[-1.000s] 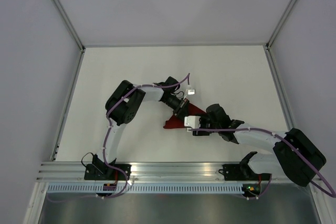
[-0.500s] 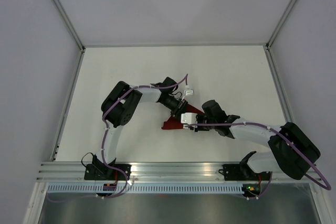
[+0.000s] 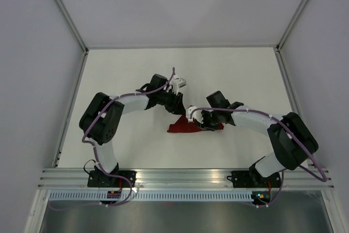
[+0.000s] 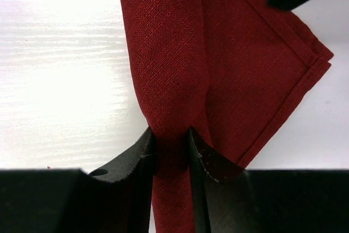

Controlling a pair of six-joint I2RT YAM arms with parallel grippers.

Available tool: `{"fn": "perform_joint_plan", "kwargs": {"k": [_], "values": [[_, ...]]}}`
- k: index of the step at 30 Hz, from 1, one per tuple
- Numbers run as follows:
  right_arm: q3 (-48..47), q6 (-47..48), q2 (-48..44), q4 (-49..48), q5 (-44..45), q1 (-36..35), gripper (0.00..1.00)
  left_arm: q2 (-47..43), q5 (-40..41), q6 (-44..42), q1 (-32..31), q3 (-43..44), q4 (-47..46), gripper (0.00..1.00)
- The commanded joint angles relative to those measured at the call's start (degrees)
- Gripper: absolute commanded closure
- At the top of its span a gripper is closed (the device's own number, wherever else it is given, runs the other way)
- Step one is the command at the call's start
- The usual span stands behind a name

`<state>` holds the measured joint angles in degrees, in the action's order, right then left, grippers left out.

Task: Fold the napkin, place the utensils inside, and roll it up
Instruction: Roll the napkin with the utensil

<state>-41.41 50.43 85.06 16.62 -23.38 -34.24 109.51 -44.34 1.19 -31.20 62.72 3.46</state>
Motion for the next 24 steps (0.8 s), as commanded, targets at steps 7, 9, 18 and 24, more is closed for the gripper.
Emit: {"fn": "perform_joint_plan", "kwargs": {"k": [7, 9, 18, 24], "values": [[-11.49, 5.63, 14.43, 22.47, -10.02, 5.84, 0.78, -22.40, 24.02, 10.06, -0.44, -19.19, -29.21, 0.61], [-15.17, 7.12, 18.20, 24.94, -10.98, 6.73, 0.78, -24.95, 28.76, 7.70, -2.72, -22.18, -33.14, 0.59], [-27.49, 9.86, 31.66, 36.90, -15.03, 9.98, 0.78, -29.80, 52.42, -7.42, -20.29, -35.21, -46.53, 0.56], [-31.71, 9.59, 36.32, 39.45, -14.68, 11.03, 0.78, -22.78, 57.52, -17.79, -29.08, -31.18, -45.39, 0.55]]}}
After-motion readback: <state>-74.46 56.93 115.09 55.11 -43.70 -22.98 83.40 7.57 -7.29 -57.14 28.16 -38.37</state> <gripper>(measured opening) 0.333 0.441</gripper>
